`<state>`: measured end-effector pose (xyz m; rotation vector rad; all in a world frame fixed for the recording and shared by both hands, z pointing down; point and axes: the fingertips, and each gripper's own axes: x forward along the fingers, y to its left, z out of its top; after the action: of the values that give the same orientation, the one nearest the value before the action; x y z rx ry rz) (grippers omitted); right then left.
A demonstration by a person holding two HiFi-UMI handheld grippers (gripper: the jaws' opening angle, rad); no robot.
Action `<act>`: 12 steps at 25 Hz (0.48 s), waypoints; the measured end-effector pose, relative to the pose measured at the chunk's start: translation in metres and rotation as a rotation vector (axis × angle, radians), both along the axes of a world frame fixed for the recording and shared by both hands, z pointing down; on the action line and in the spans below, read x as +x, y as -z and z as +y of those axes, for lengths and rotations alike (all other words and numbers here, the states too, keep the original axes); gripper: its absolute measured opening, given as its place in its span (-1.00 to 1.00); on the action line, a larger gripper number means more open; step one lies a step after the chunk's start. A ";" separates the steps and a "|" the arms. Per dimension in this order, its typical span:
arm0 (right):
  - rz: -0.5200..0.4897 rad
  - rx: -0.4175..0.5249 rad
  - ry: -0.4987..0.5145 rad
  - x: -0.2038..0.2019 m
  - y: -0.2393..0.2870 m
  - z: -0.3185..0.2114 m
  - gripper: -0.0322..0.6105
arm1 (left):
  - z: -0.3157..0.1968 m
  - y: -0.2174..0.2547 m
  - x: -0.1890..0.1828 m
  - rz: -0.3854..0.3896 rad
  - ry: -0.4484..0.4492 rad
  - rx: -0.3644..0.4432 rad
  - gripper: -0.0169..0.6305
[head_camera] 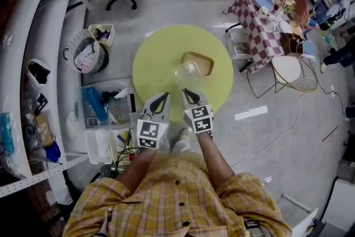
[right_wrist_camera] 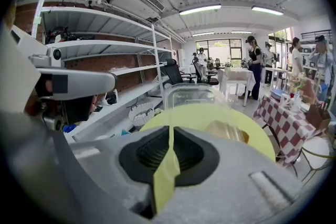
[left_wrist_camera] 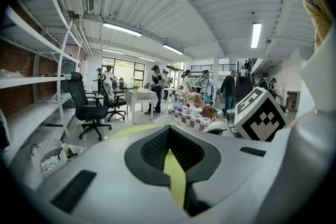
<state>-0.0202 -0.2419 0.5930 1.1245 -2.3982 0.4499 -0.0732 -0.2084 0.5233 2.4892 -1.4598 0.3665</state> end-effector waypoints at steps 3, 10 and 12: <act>-0.007 0.023 -0.003 0.002 0.013 0.002 -0.83 | 0.001 0.007 -0.001 -0.003 0.000 0.012 -0.93; -0.037 0.068 -0.010 0.003 0.041 0.006 -0.83 | 0.002 0.023 -0.004 0.000 0.008 0.045 -0.93; -0.044 0.078 -0.010 0.002 0.047 0.007 -0.83 | 0.001 0.028 -0.004 0.000 0.010 0.063 -0.93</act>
<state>-0.0183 -0.2353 0.5462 1.1724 -2.4678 0.3914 -0.0771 -0.2079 0.4954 2.5291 -1.5055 0.3231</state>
